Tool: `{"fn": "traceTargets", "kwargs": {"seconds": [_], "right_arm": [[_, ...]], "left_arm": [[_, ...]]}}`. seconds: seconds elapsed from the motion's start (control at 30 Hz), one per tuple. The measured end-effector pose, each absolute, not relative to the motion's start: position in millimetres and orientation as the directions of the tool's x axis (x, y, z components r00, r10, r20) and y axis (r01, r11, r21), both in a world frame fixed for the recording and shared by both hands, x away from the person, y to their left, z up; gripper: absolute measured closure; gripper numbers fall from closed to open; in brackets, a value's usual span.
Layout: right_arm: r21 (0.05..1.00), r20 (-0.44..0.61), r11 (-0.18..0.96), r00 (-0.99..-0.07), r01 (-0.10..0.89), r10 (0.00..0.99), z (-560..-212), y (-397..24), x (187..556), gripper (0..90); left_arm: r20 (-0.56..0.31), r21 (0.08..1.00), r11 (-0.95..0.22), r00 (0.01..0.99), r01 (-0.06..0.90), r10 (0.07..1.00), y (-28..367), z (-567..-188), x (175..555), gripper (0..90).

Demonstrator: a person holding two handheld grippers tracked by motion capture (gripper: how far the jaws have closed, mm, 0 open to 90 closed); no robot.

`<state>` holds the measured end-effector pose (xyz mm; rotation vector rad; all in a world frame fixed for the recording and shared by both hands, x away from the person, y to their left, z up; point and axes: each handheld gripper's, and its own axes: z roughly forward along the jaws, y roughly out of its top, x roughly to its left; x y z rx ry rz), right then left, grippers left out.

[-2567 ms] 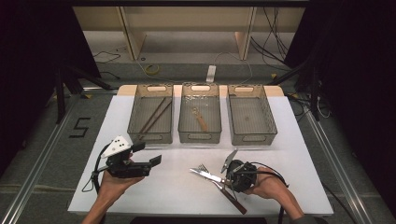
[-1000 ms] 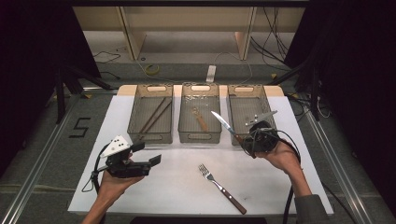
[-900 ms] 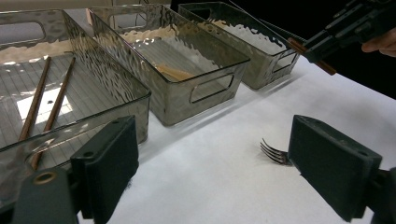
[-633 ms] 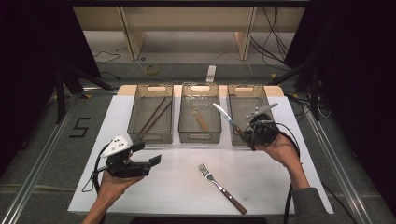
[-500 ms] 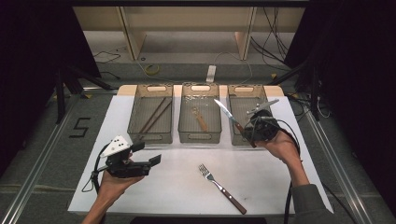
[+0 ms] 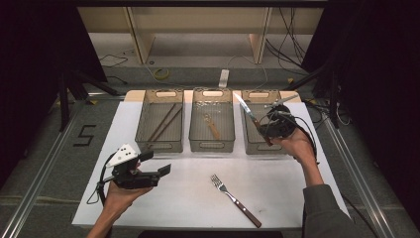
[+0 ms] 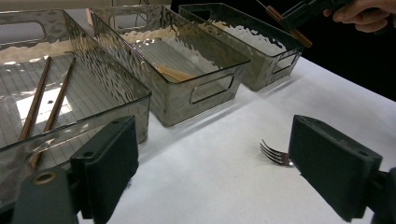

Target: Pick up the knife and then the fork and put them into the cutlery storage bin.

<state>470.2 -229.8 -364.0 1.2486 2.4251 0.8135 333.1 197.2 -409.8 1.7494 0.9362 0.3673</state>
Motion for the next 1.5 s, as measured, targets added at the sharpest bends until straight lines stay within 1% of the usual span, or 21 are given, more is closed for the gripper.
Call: {"fn": "traceTargets", "kwargs": {"seconds": [0.1, 0.57, 0.73, 0.87, 1.07, 1.5], "right_arm": [[0.596, -0.017, 0.471, -0.577, 0.650, 0.817, -364.9, -227.9, 472.9, 77.0], [0.601, 0.014, 0.384, -0.490, 0.701, 0.872, -364.5, -234.1, 495.3, 77.0], [0.584, -0.004, 0.374, -0.459, 0.720, 0.889, -366.1, -234.9, 502.1, 76.9], [0.573, 0.006, 0.355, -0.436, 0.739, 0.900, -370.4, -236.2, 507.2, 76.9], [0.554, -0.007, 0.351, -0.418, 0.755, 0.908, -376.6, -236.0, 513.0, 76.9], [0.519, 0.017, 0.323, -0.388, 0.791, 0.922, -392.8, -235.1, 518.0, 76.9]], "left_arm": [[-0.194, 0.902, -0.123, 0.643, 0.414, 0.741, 197.4, -409.9, 333.1, 15.4], [-0.192, 0.903, -0.124, 0.643, 0.412, 0.741, 197.4, -409.9, 333.2, 15.4], [-0.193, 0.903, -0.122, 0.643, 0.412, 0.741, 197.2, -409.9, 333.0, 15.4], [-0.192, 0.903, -0.123, 0.643, 0.412, 0.741, 197.3, -409.8, 333.0, 15.4], [-0.191, 0.903, -0.124, 0.643, 0.412, 0.741, 197.4, -409.7, 332.9, 15.4], [-0.188, 0.904, -0.127, 0.644, 0.409, 0.741, 197.1, -409.8, 332.7, 15.4]]}}
